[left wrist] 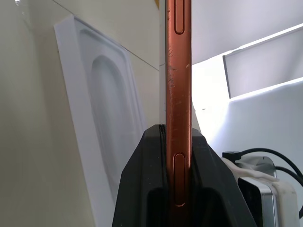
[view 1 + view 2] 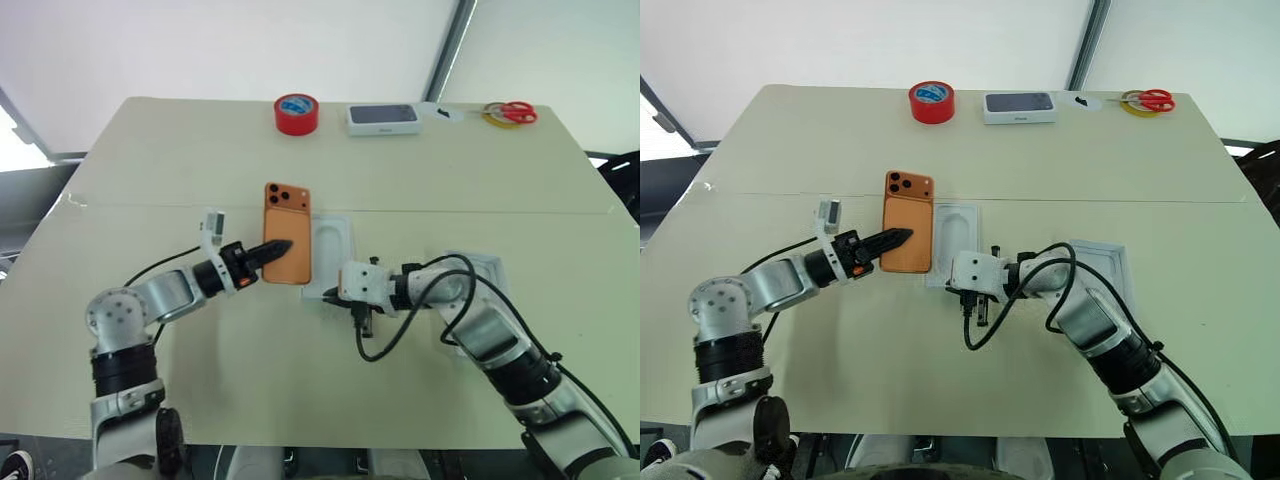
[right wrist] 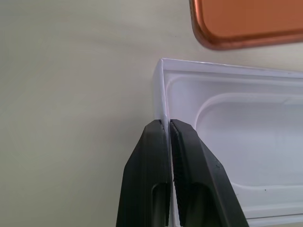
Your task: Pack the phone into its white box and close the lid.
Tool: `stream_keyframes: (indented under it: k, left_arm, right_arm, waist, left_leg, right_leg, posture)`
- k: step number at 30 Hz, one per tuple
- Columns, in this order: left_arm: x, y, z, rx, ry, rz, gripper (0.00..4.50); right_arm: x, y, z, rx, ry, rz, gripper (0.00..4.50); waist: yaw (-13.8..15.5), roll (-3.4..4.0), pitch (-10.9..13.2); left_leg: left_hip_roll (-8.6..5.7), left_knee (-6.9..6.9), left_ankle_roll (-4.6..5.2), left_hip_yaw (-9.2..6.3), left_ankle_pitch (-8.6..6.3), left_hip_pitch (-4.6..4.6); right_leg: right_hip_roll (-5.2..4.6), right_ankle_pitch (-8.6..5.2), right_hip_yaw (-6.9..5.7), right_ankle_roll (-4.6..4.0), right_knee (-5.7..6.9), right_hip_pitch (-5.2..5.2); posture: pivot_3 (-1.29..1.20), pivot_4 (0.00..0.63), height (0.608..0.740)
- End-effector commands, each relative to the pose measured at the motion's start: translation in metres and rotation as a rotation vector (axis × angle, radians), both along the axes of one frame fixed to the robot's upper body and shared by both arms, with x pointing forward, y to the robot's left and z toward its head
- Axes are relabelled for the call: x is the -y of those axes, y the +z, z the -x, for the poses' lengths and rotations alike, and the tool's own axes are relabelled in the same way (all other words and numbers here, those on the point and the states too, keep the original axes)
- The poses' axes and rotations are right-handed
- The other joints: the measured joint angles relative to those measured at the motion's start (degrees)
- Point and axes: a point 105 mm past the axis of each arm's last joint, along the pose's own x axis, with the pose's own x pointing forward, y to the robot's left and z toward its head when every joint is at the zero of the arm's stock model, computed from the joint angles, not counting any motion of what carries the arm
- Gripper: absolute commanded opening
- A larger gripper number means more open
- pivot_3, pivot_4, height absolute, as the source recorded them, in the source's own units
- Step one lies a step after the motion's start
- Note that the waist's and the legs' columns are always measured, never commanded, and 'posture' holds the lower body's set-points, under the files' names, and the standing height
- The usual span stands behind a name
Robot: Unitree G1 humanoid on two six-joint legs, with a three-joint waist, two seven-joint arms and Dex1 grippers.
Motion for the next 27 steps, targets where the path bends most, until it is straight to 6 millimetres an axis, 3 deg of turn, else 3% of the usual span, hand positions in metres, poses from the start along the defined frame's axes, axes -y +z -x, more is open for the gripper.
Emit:
stream_keyframes:
  k: [1, 4, 8, 12, 15, 19, 24, 27]
  left_arm:
    - [0.004, 0.002, -0.002, 0.005, -0.011, 0.02, 0.0]
    - [0.008, -0.003, -0.003, -0.007, -0.014, 0.018, 0.0]
    - [0.02, -0.002, -0.005, 0.003, -0.041, 0.024, 0.0]
    - [0.033, -0.009, -0.009, -0.026, -0.054, 0.037, 0.0]
    - [0.038, -0.015, -0.012, -0.039, -0.044, 0.037, 0.0]
    - [0.043, -0.02, -0.013, -0.066, -0.045, 0.043, 0.0]
    - [0.047, -0.02, -0.018, -0.052, -0.047, -0.021, 2.33]
    - [0.048, -0.013, -0.017, -0.071, -0.082, -0.024, 2.33]
  right_arm:
    - [-0.007, 0.019, 0.001, 0.022, 0.003, -0.064, 1.62]
    - [-0.007, 0.038, 0.012, -0.002, 0.053, -0.14, 3.15]
    - [0.028, 0.054, 0.004, -0.011, 0.032, -0.143, 3.15]
    - [0.076, 0.047, -0.025, 0.054, -0.083, -0.021, 3.15]
    - [0.083, 0.046, -0.035, 0.091, -0.101, 0.003, 3.15]
    - [0.077, 0.046, -0.038, 0.098, -0.095, -0.025, 3.15]
    - [0.068, 0.044, -0.039, 0.113, -0.096, -0.045, 3.19]
    - [0.067, 0.043, -0.039, 0.116, -0.095, -0.049, 3.19]
  waist:
    - [0.0, 0.0, 0.0]
    - [0.0, -0.02, 0.0]
    - [0.4, -0.08, 0.1]
    - [0.5, -0.1, 0.1]
    - [0.1, -0.1, 0.1]
    - [-0.1, -0.08, 0.1]
    - [0.3, -0.09, 0.1]
    - [0.2, -0.09, 0.1]
  left_leg:
    - [0.0, 0.0, 0.0, 0.0, 0.0, 0.0]
    - [0.03, 0.01, 0.0, 0.0, 0.0, 0.0]
    - [0.01, 0.07, 0.01, -0.01, -0.01, 0.0]
    - [-0.01, 0.15, 0.08, -0.01, -0.05, 0.03]
    - [0.03, 0.13, 0.08, 0.01, -0.05, 0.03]
    - [0.12, 0.09, 0.05, 0.06, -0.03, 0.02]
    - [0.11, 0.16, 0.03, 0.03, -0.02, 0.03]
    - [0.11, 0.19, 0.03, 0.03, -0.02, 0.04]
  right_leg:
    - [0.0, 0.0, 0.0, 0.0, 0.01, 0.0]
    - [0.04, 0.0, 0.0, 0.0, 0.02, -0.02]
    - [0.02, 0.0, -0.04, 0.01, 0.01, 0.06]
    - [0.0, 0.0, -0.06, 0.02, -0.01, 0.16]
    - [0.03, 0.0, -0.06, 0.02, -0.01, 0.12]
    - [0.12, 0.0, -0.04, 0.02, -0.01, 0.06]
    - [0.12, 0.0, -0.05, 0.03, 0.0, 0.14]
    - [0.12, 0.0, -0.05, 0.03, 0.0, 0.16]
  posture:
    - [0.0, 0.15, 0.73]
    - [0.0, 0.15, 0.73]
    - [0.0, 0.15, 0.73]
    - [0.0, 0.15, 0.73]
    - [0.0, 0.15, 0.73]
    - [0.0, 0.15, 0.73]
    - [0.0, 0.15, 0.73]
    - [0.0, 0.15, 0.73]
